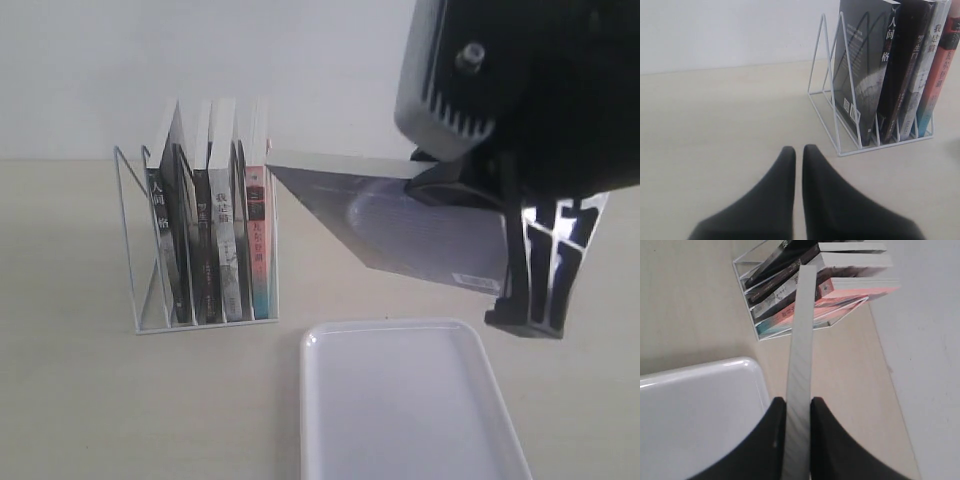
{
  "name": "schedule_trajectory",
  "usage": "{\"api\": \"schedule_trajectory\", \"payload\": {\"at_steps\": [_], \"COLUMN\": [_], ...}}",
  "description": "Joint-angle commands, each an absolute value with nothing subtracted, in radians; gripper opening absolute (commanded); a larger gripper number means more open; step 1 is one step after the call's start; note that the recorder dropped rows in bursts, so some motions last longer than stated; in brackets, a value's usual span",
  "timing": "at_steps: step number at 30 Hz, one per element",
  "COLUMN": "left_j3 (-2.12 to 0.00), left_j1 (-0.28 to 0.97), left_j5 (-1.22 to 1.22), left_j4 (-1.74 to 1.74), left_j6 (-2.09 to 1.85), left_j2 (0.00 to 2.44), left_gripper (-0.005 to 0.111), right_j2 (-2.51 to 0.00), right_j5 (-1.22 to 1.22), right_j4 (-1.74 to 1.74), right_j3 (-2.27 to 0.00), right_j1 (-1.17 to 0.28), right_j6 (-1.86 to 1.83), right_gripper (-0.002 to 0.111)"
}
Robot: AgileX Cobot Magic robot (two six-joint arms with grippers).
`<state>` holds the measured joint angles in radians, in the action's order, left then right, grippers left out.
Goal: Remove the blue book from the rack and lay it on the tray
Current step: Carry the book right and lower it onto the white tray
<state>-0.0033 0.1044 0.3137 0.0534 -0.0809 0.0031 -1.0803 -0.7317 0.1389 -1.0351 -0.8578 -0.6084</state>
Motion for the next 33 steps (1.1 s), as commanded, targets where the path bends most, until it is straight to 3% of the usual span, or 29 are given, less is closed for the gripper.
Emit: {"api": "schedule_trajectory", "payload": {"at_steps": [1, 12, 33], "left_j3": [0.0, 0.0, 0.0], "left_j1": [0.101, 0.101, 0.101], "left_j5": [0.314, 0.314, 0.314], "left_j4": [0.053, 0.053, 0.053], "left_j6": [-0.074, -0.074, -0.074], "left_j2": [0.0, 0.0, 0.0], "left_gripper": [0.005, 0.005, 0.005], "right_j2": [-1.091, -1.125, -1.337], "right_j5": [-0.618, -0.607, -0.726], "right_j4": [0.116, -0.489, -0.85], "right_j3": [-0.966, -0.93, -0.93], "right_j1": [-0.812, -0.63, -0.387], "right_j6": [-0.659, -1.157, -1.676], "right_gripper": [0.0, 0.0, 0.0]}}
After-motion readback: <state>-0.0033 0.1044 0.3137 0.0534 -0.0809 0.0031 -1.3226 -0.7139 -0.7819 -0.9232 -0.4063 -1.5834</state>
